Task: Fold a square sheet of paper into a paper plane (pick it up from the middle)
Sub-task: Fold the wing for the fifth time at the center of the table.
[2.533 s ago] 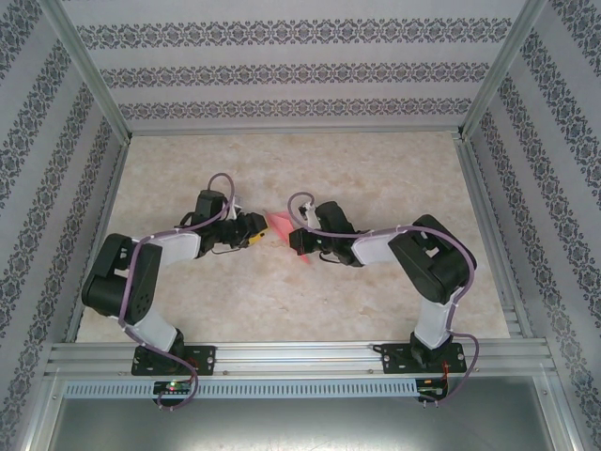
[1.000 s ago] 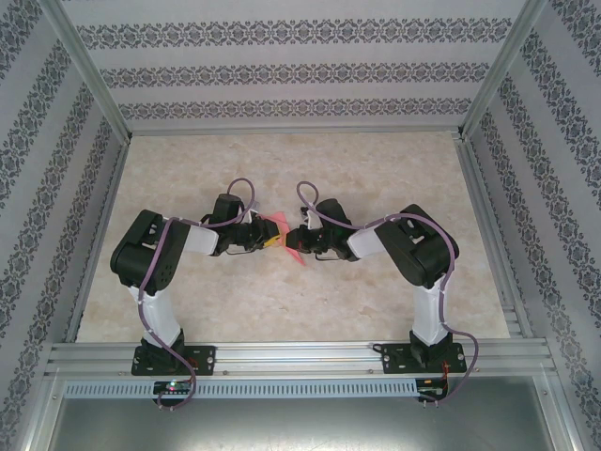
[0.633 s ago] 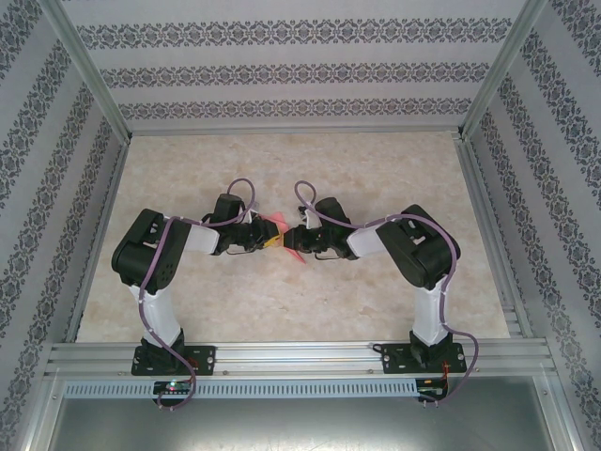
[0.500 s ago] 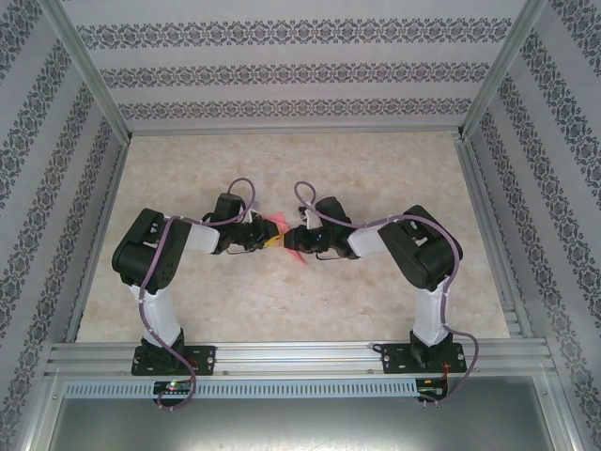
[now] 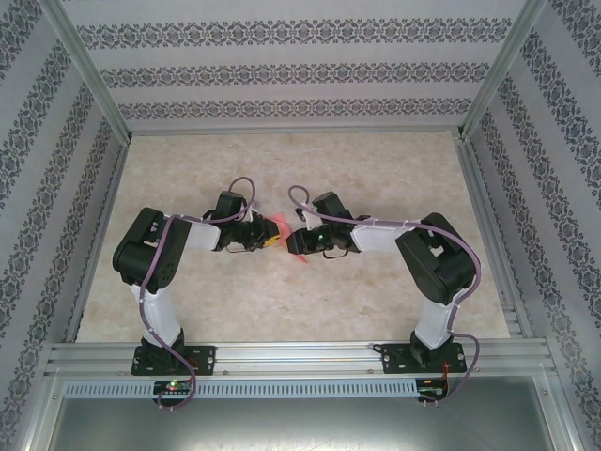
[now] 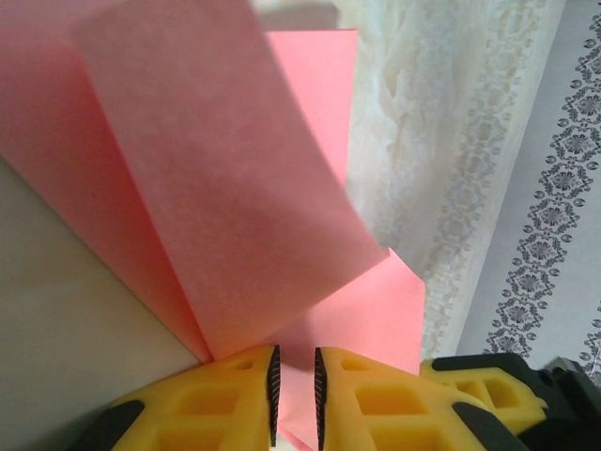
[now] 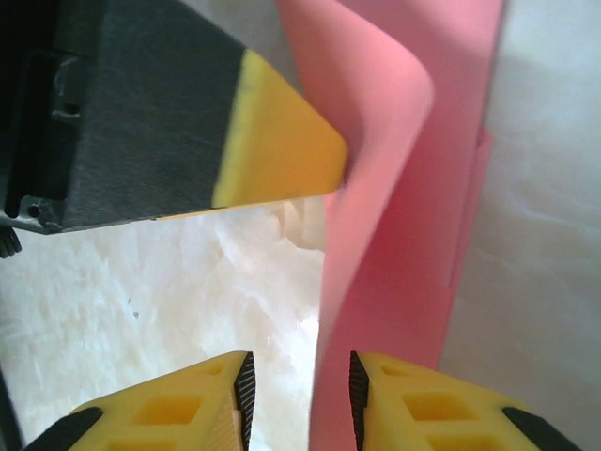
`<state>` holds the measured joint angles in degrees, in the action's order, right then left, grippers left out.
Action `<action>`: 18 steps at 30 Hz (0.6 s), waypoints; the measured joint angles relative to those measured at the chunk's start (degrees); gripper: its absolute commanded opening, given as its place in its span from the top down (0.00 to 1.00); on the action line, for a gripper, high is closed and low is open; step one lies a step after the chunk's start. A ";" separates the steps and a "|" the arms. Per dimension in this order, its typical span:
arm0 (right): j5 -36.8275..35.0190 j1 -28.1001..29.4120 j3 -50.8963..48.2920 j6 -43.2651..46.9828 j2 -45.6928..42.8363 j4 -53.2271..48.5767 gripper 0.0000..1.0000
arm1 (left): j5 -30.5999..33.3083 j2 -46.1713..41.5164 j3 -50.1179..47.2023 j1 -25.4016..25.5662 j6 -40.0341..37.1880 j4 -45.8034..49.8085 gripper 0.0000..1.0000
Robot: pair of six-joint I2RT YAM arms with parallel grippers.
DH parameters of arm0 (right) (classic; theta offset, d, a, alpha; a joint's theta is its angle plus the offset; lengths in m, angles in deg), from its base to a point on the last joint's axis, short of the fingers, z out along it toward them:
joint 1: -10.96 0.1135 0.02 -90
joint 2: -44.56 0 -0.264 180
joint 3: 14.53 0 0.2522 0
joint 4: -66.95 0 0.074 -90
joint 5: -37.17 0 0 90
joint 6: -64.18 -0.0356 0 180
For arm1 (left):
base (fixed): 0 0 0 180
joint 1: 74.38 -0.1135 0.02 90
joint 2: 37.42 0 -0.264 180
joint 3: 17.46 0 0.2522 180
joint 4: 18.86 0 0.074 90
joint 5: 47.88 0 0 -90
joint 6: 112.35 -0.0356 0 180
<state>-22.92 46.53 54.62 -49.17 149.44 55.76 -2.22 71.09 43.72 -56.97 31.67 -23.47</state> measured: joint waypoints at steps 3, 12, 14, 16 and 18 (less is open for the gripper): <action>-1.92 1.20 1.81 2.62 0.02 -3.23 0.67 | -0.02 0.04 0.13 0.00 -0.04 0.22 0.79; -5.55 1.81 4.13 5.81 1.11 -7.23 0.69 | -0.07 0.13 0.63 0.00 -0.68 1.33 0.79; -5.99 1.81 4.24 6.05 1.66 -7.91 0.70 | -0.07 0.13 0.63 0.00 -0.83 1.38 0.79; -6.40 1.81 4.66 6.34 2.38 -8.52 0.71 | -0.07 0.15 0.79 0.00 -0.87 1.66 0.79; -6.60 1.81 4.87 6.64 2.86 -8.63 0.73 | -0.07 0.15 0.85 0.00 -0.87 1.79 0.79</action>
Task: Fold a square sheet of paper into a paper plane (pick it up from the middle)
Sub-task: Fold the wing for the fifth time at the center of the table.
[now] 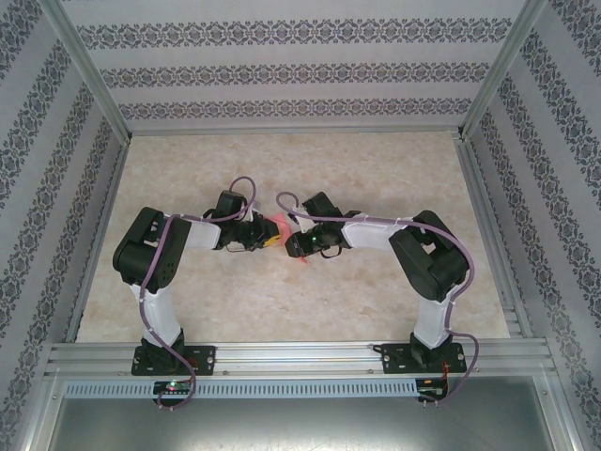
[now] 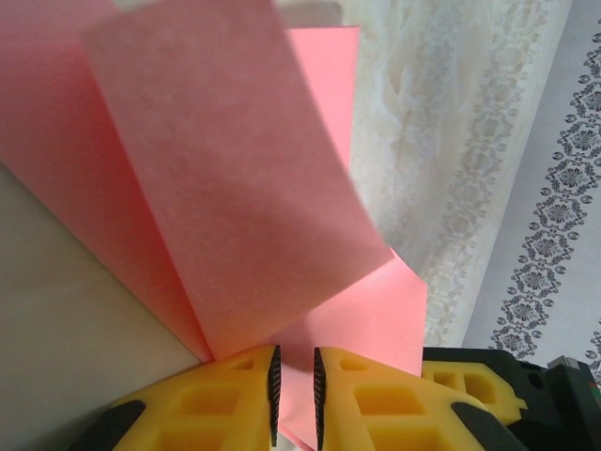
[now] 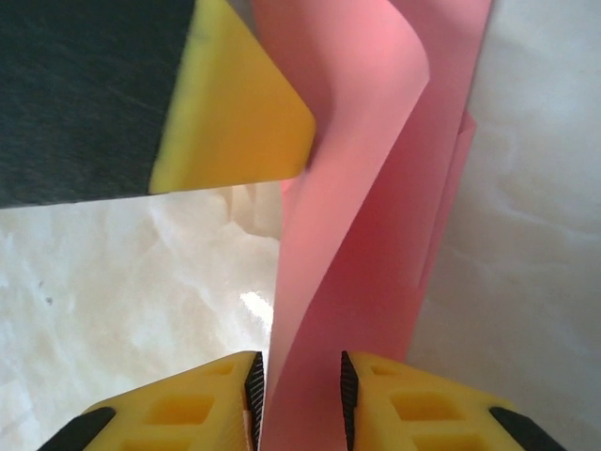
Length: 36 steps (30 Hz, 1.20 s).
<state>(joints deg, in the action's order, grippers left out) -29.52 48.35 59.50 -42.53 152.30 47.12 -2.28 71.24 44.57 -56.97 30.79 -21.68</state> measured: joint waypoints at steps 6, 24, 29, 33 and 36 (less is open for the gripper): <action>0.04 0.00 0.11 0.39 0.59 -0.28 0.84 | 0.00 0.00 0.13 0.00 -0.20 0.37 0.79; 9.84 -3.91 -4.13 -6.47 1.70 9.11 1.00 | -0.44 -6.84 -4.98 0.13 -2.80 -1.53 0.71; 12.63 -4.57 -5.38 -9.92 2.45 12.98 1.00 | -0.61 -8.74 -7.43 0.92 -2.78 -5.11 0.71; 14.16 -4.66 -6.01 -12.13 3.32 15.50 1.00 | -0.61 -8.07 -7.37 2.51 -2.75 -6.60 0.72; 14.95 -4.66 -6.49 -13.46 3.54 17.07 1.00 | -0.59 -6.08 -6.69 3.43 -2.56 -7.15 0.74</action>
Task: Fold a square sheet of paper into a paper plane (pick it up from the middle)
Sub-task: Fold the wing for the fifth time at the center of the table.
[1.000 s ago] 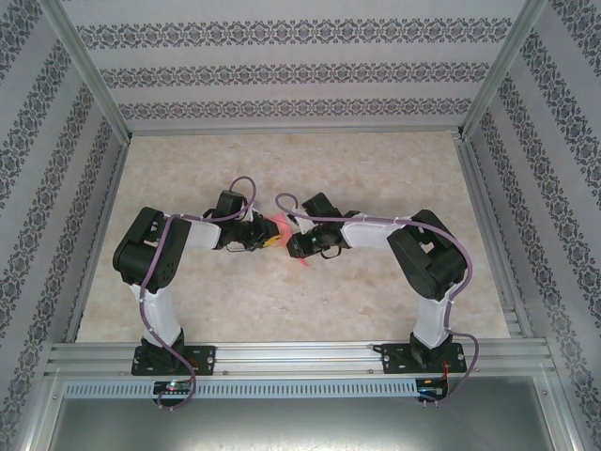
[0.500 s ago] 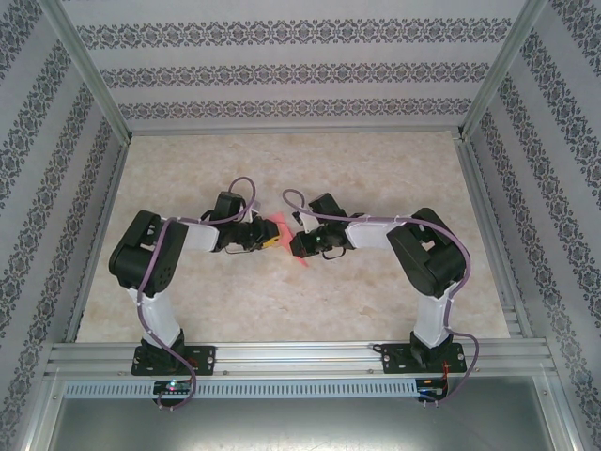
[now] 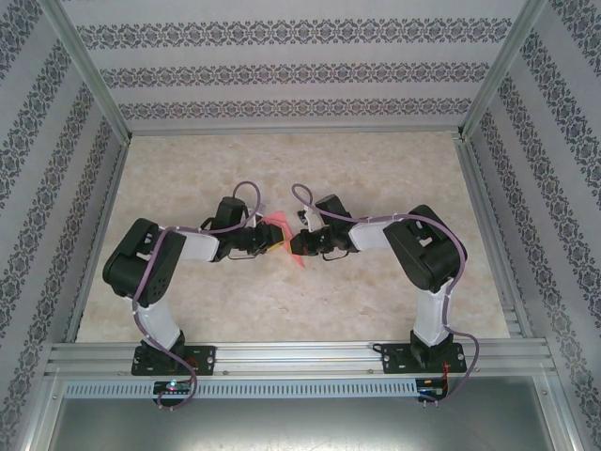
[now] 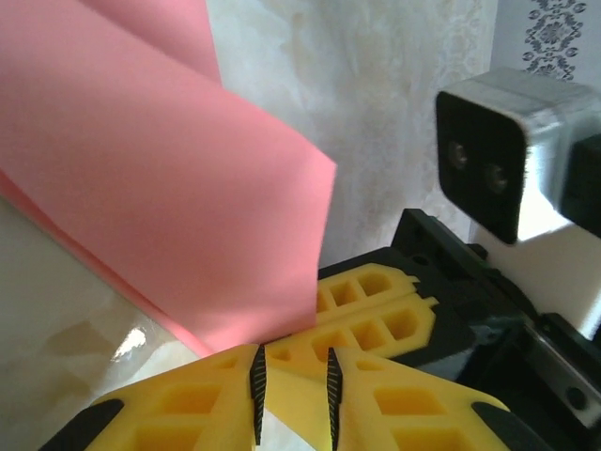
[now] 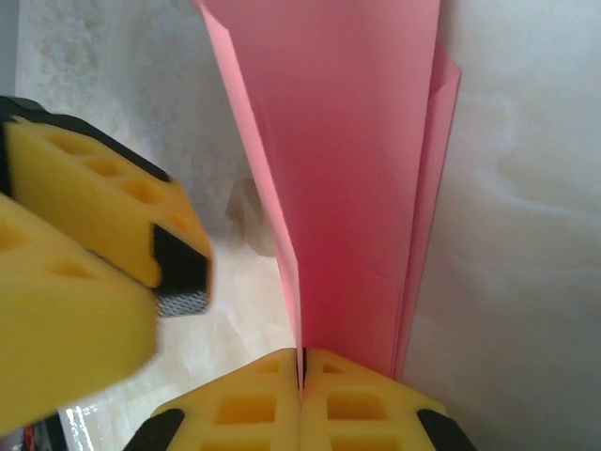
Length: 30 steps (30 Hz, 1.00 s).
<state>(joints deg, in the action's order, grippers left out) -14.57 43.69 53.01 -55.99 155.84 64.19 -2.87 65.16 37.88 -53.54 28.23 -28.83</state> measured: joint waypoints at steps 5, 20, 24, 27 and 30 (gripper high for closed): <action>0.72 -0.02 -0.28 -1.25 0.35 1.27 1.00 | 0.24 2.86 2.08 0.33 -0.02 -0.20 0.75; 2.40 -0.39 -0.28 -1.40 0.50 1.46 0.83 | 1.79 4.74 3.45 0.59 -0.72 1.25 0.78; 3.23 -0.39 -0.28 -0.74 -0.31 0.15 0.78 | 2.16 4.79 3.58 0.61 -0.83 1.75 0.78; 3.26 -0.70 -0.46 0.35 -1.33 -2.67 0.78 | 2.21 4.79 3.67 0.72 -0.85 1.95 0.78; 3.23 -1.11 -1.01 0.85 -2.12 -4.66 0.80 | 2.38 4.79 3.67 0.81 -0.85 1.95 0.78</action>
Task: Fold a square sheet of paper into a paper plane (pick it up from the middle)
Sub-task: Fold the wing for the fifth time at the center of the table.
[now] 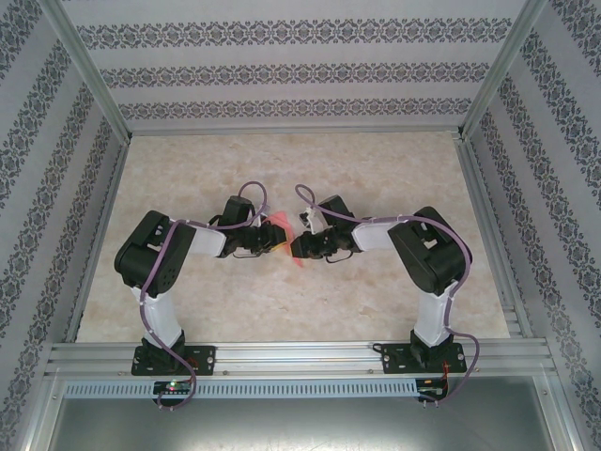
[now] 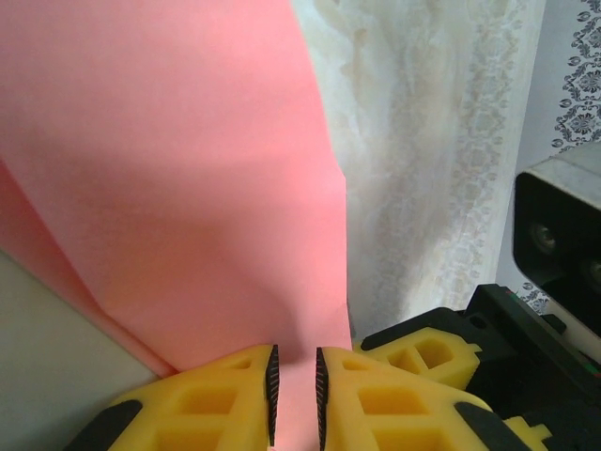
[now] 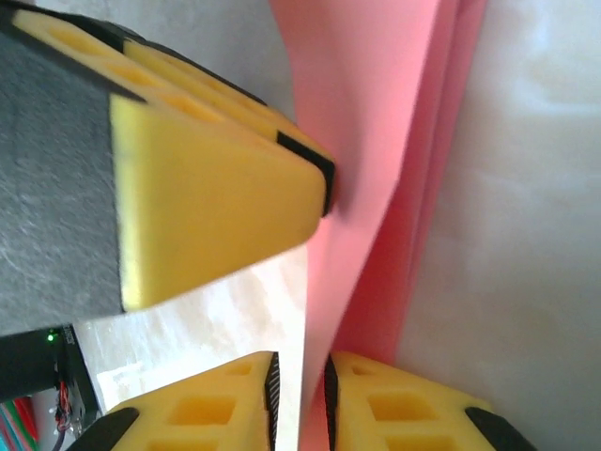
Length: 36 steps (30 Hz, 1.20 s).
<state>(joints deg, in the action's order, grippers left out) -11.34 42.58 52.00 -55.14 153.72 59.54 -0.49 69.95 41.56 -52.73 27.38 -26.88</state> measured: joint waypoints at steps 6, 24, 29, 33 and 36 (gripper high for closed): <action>-0.11 -0.37 -0.15 0.76 -0.17 -2.14 0.90 | 0.00 0.00 0.11 0.00 0.00 0.24 0.78; -2.69 -0.35 0.13 0.76 -2.47 -8.50 0.86 | 0.66 0.04 0.74 0.02 -0.04 1.90 0.80; -2.69 -0.35 -0.17 0.59 -3.04 -9.27 0.88 | 0.72 0.04 0.76 0.02 -0.04 2.05 0.80; -3.10 -0.35 -0.20 0.57 -2.58 -9.88 0.89 | 0.83 0.07 0.81 0.04 -0.04 2.14 0.81; -3.08 -0.35 -0.11 0.57 -2.29 -10.12 0.87 | 0.81 0.17 0.94 0.04 -0.04 2.32 0.81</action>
<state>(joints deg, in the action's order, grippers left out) -14.42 42.23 51.89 -54.57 151.42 49.42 0.32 70.13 42.50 -52.68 27.34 -24.57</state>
